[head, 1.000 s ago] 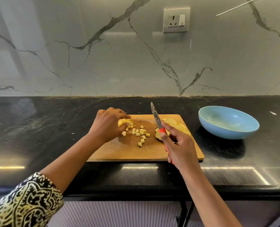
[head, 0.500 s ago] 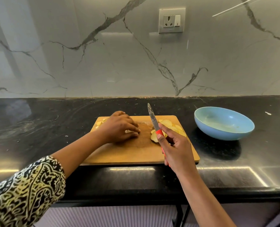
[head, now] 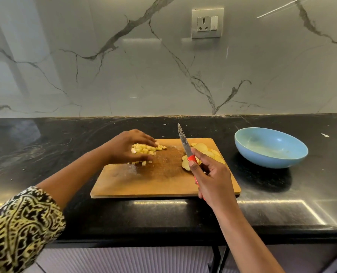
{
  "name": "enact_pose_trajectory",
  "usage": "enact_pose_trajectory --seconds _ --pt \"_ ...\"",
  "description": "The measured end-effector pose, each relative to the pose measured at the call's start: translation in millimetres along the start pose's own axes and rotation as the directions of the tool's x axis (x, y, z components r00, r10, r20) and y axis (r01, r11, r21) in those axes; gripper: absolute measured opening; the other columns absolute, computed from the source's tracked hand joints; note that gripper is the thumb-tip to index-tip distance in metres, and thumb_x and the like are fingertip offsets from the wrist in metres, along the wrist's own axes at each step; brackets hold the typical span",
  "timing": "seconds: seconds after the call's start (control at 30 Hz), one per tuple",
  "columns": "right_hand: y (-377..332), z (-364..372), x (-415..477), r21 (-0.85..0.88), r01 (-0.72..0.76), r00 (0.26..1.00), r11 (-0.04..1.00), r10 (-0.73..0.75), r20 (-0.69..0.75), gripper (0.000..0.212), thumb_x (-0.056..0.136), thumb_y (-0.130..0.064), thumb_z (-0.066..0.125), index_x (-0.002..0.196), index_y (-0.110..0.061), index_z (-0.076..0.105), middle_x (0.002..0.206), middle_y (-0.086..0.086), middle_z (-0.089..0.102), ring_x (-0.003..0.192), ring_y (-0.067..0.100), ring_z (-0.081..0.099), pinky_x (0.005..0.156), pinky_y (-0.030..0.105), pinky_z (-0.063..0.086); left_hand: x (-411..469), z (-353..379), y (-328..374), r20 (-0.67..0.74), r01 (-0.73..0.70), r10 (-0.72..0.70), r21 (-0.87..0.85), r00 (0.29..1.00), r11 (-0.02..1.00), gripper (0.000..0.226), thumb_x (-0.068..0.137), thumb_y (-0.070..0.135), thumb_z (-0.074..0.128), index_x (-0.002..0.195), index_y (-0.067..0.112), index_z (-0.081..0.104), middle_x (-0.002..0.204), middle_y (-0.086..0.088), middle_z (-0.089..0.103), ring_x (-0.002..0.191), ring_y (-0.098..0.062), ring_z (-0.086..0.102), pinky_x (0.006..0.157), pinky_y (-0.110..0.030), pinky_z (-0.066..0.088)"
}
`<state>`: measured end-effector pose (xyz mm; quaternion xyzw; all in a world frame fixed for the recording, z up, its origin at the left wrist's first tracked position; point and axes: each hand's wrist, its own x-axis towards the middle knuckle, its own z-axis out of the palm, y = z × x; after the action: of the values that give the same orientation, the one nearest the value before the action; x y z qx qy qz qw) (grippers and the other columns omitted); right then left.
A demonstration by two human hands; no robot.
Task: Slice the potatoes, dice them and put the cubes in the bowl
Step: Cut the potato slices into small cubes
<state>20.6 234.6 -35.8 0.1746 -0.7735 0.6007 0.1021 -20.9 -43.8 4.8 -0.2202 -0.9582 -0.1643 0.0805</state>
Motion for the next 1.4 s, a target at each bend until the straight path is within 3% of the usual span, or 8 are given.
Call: enact_pose_trajectory --seconds 0.13,0.23,0.5,0.67,0.83,1.03,1.23,1.4 --pt "0.4 0.7 1.5 -0.015 0.007 1.000 1.000 -0.007 0.002 0.037 0.093 -0.032 0.059 0.130 -0.037 0.056 0.053 -0.008 0.049 0.042 0.013 0.041 0.045 0.041 0.047 -15.3 14.3 -11.2 0.019 -0.013 0.005 0.439 1.000 0.898 0.081 0.076 0.084 0.019 0.143 0.040 0.034 0.153 0.015 0.024 0.142 -0.009 0.017 0.114 -0.037 0.011" --pt "-0.6 0.3 0.9 -0.030 0.005 1.000 1.000 -0.005 -0.003 0.037 0.093 -0.032 0.059 0.130 -0.037 0.055 0.056 -0.006 0.048 0.041 0.011 0.041 0.045 0.040 0.047 -10.0 18.4 -11.9 -0.132 0.108 -0.057 0.418 0.990 0.902 0.089 0.073 0.087 0.007 0.142 0.038 0.035 0.153 0.008 0.031 0.142 -0.018 0.024 0.114 -0.046 0.017" --pt "1.0 -1.0 0.9 -0.032 -0.010 1.000 0.999 0.010 0.003 0.039 0.093 -0.031 0.059 0.131 -0.034 0.056 0.058 -0.002 0.047 0.039 0.008 0.039 0.040 0.030 0.044 -17.3 26.4 -2.8 -0.215 -0.154 0.239 0.350 0.947 0.924 0.040 0.087 0.061 0.043 0.105 0.036 0.070 0.123 0.011 0.063 0.119 -0.016 0.054 0.099 -0.042 0.035" --pt "0.0 -1.5 0.8 -0.028 -0.009 1.000 1.000 0.009 -0.006 0.037 0.093 -0.032 0.059 0.129 -0.037 0.055 0.057 -0.001 0.045 0.043 0.015 0.039 0.042 0.038 0.044 -8.4 22.5 4.2 -0.406 0.079 0.094 0.388 0.909 0.918 0.016 0.080 0.033 0.074 0.095 0.028 0.074 0.111 0.006 0.069 0.107 -0.022 0.061 0.094 -0.047 0.037" --pt "3.2 -6.1 3.0 -0.046 -0.011 0.999 0.999 0.009 -0.051 0.038 0.092 -0.034 0.060 0.129 -0.036 0.057 0.061 0.000 0.046 0.053 0.022 0.042 0.052 0.048 0.048 15.0 17.4 9.5 -0.236 0.027 0.026 0.218 0.971 0.976 0.026 0.086 0.039 0.065 0.110 0.031 0.069 0.124 0.008 0.063 0.117 -0.016 0.054 0.099 -0.049 0.042" --pt "7.1 -15.0 6.0 -0.055 -0.016 0.997 0.998 0.011 -0.078 0.037 0.092 -0.035 0.060 0.129 -0.037 0.056 0.062 0.001 0.051 0.053 0.020 0.043 0.052 0.046 0.048 54.8 28.3 21.6 0.236 0.014 -0.146 0.483 0.961 0.875 0.049 0.100 0.048 0.031 0.146 0.033 0.029 0.153 0.010 0.030 0.144 -0.014 0.019 0.117 -0.043 0.010" --pt "11.8 -30.7 9.0 -0.088 -0.021 0.990 0.996 0.009 -0.140 0.036 0.092 -0.035 0.059 0.126 -0.044 0.053 0.059 0.005 0.048 0.048 0.022 0.042 0.048 0.048 0.046 55.0 19.3 26.4 0.083 0.048 -0.134 0.650 0.987 0.758 0.042 0.101 0.044 0.031 0.137 0.031 0.048 0.146 0.010 0.043 0.139 -0.015 0.032 0.118 -0.046 0.013" --pt "13.8 -31.7 8.5 -0.075 -0.038 0.987 0.996 0.026 -0.161 0.037 0.092 -0.036 0.060 0.128 -0.038 0.057 0.058 0.001 0.047 0.049 0.021 0.041 0.050 0.048 0.047 49.2 21.1 43.8 -0.041 0.045 -0.031 0.437 0.999 0.898 0.035 0.089 0.052 0.054 0.113 0.031 0.067 0.131 0.012 0.057 0.125 -0.010 0.046 0.113 -0.041 0.024"
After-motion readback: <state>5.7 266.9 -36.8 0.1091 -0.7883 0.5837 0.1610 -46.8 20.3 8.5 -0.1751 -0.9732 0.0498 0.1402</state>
